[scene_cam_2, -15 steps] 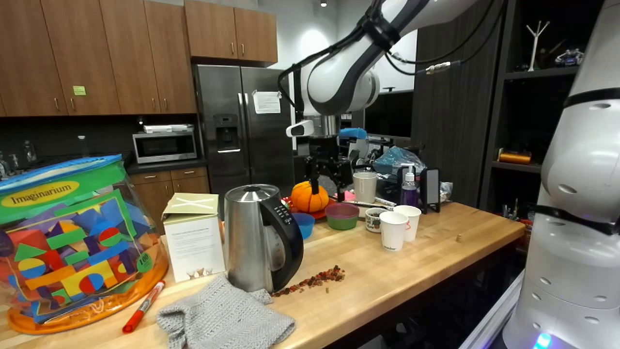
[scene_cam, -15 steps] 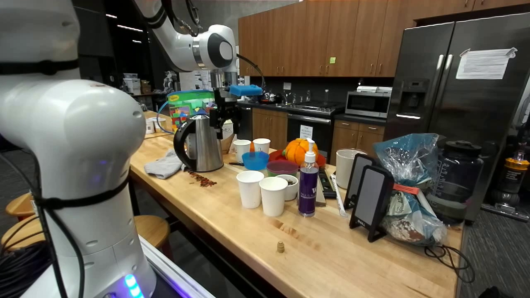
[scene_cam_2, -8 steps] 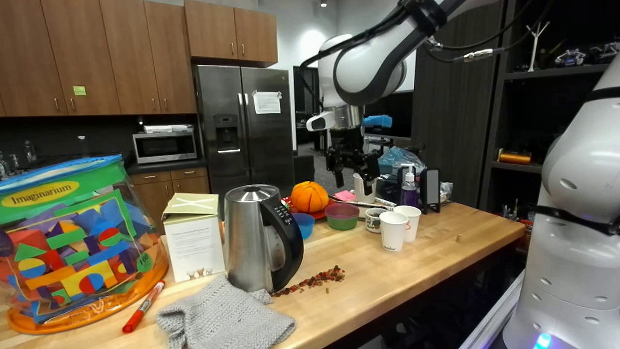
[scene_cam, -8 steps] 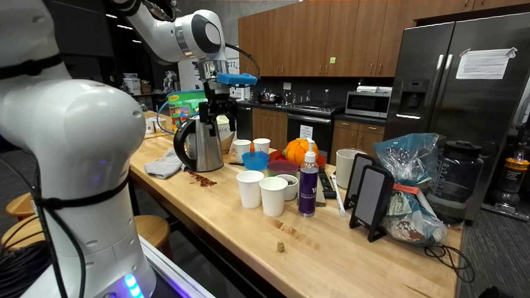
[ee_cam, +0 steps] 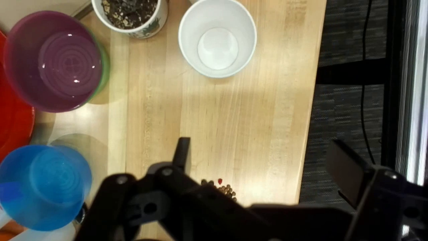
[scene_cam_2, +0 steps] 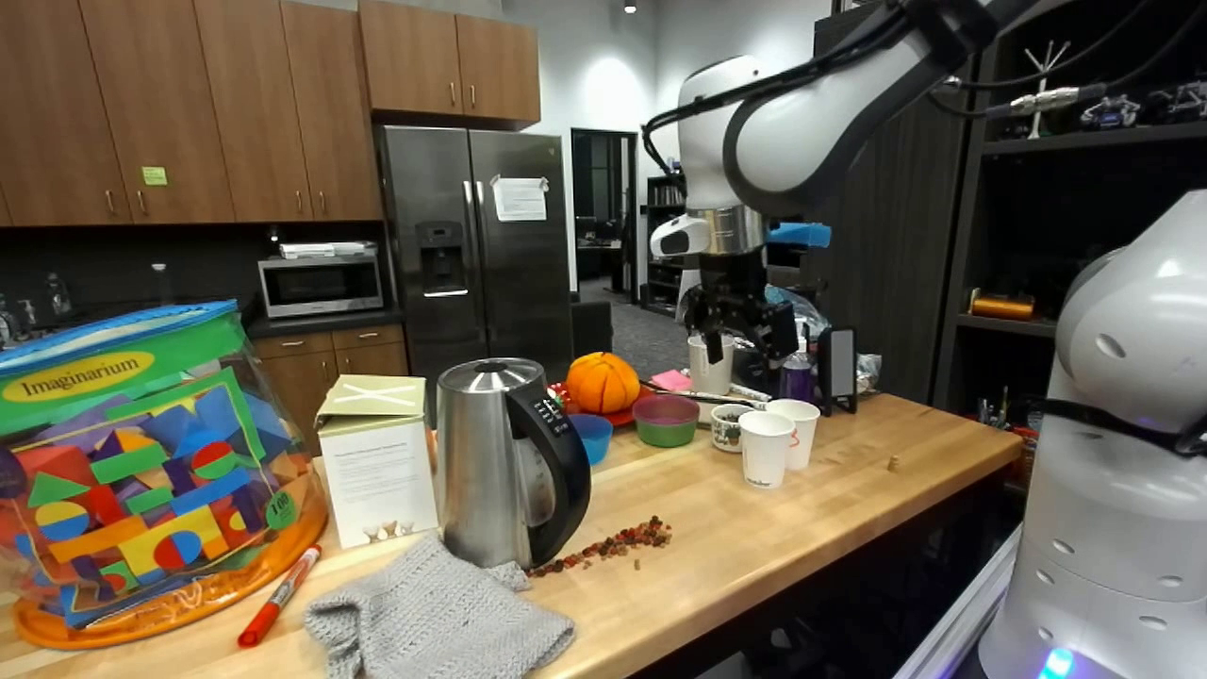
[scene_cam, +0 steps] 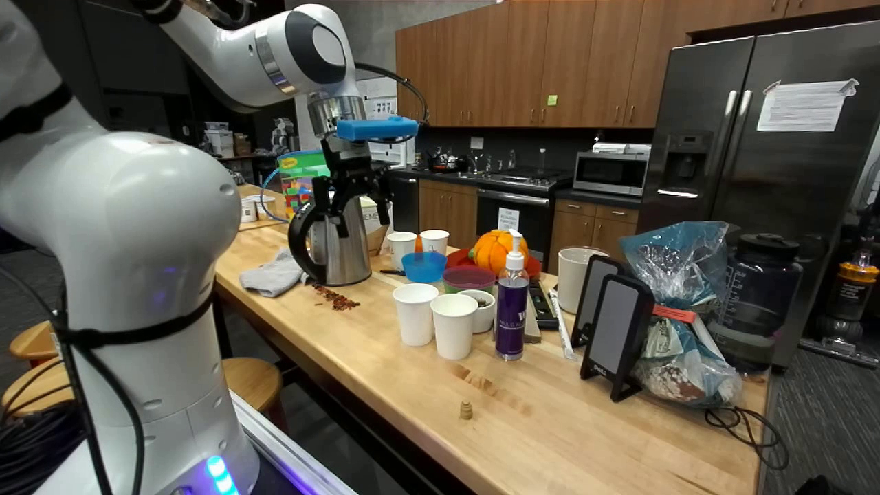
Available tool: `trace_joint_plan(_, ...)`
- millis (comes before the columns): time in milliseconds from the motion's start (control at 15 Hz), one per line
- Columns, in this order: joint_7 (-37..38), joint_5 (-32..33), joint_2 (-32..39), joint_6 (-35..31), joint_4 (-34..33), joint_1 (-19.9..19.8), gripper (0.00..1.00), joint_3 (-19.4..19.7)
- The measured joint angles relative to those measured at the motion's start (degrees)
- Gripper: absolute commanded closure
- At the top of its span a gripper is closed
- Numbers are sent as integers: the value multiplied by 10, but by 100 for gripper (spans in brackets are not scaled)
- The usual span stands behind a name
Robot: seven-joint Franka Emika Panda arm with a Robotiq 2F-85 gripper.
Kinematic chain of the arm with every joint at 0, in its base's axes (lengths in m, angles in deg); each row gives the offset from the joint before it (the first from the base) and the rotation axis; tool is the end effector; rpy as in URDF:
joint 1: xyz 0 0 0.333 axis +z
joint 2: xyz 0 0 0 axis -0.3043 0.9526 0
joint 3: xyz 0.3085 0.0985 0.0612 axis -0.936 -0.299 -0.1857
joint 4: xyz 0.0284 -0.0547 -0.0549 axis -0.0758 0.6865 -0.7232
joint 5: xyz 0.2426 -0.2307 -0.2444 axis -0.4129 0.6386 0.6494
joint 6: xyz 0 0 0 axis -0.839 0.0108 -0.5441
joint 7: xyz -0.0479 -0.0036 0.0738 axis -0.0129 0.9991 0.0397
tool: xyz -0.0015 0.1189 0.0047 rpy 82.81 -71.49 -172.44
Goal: Move the orange bowl backwards then move the kettle to the left.
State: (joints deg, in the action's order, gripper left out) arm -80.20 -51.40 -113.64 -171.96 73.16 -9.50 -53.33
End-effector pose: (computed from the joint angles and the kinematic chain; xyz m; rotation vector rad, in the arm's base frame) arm 0.3436 0.0726 0.3700 2.1776 1.9909 -0.1616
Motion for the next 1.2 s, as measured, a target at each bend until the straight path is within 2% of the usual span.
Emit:
trace_joint_plan(467,-13,75,-88,33,1,-1,0,51)
trace_joint_plan(867,-92,123,-146,53,0,-4,0,105)
trace_joint_plan(1200,-103,124,-155,55,1,-4,0,110)
